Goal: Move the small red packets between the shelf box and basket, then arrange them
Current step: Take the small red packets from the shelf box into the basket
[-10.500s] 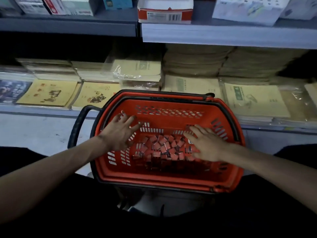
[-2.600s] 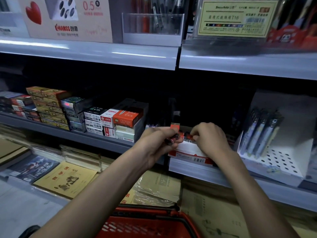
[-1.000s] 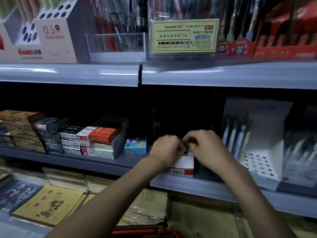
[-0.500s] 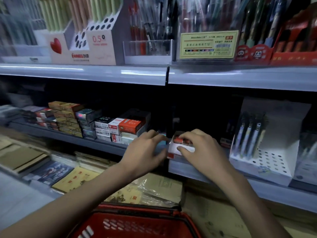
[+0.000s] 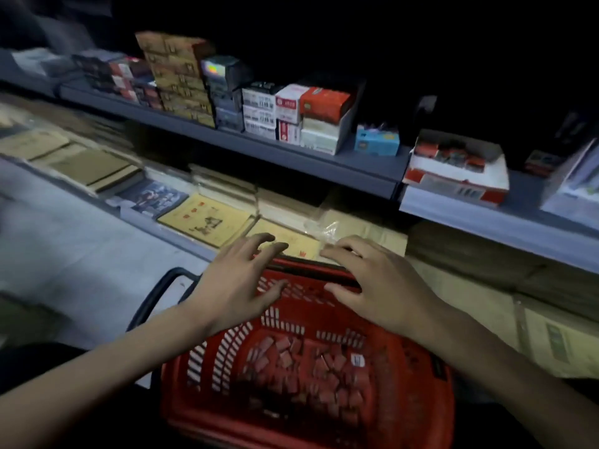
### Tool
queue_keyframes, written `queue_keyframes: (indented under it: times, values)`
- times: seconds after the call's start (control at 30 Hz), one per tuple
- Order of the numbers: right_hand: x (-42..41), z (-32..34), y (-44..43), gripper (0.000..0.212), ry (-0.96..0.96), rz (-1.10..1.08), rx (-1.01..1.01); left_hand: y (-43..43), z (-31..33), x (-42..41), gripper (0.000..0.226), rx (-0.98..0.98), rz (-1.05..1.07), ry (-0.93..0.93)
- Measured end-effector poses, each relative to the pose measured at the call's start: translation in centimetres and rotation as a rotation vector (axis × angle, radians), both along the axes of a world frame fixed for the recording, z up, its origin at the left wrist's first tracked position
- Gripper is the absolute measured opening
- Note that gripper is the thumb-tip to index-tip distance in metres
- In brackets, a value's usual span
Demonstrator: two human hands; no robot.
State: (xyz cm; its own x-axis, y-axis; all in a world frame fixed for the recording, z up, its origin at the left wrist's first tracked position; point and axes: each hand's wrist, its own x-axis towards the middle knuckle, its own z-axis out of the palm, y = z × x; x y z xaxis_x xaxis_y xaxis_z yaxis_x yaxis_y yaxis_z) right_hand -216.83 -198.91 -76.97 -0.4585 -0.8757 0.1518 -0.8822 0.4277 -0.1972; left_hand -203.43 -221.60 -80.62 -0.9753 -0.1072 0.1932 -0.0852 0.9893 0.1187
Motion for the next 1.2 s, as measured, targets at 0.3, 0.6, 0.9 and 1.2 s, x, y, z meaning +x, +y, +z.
queue_keyframes:
  times: [0.3, 0.6, 0.9, 1.2]
  values:
    - [0.7, -16.3, -1.2, 0.047, -0.219, 0.062, 0.529, -2.0, -8.0, 3.6, 0.072, -0.099, -0.026, -0.331]
    - [0.5, -32.1, -1.7, 0.131, -0.213, 0.189, 0.991, -4.2, -12.4, 6.5, 0.059, -0.277, -0.075, -0.593]
    - [1.7, -35.9, 0.0, 0.15, 0.039, 0.329, 1.152, -4.1, -12.5, 6.0, 0.048, -0.19, -0.164, -0.576]
    - [2.6, -36.0, 2.2, 0.121, 0.206, 0.576, 1.124, -2.6, -12.7, 5.9, 0.055, -0.207, -0.164, -0.673]
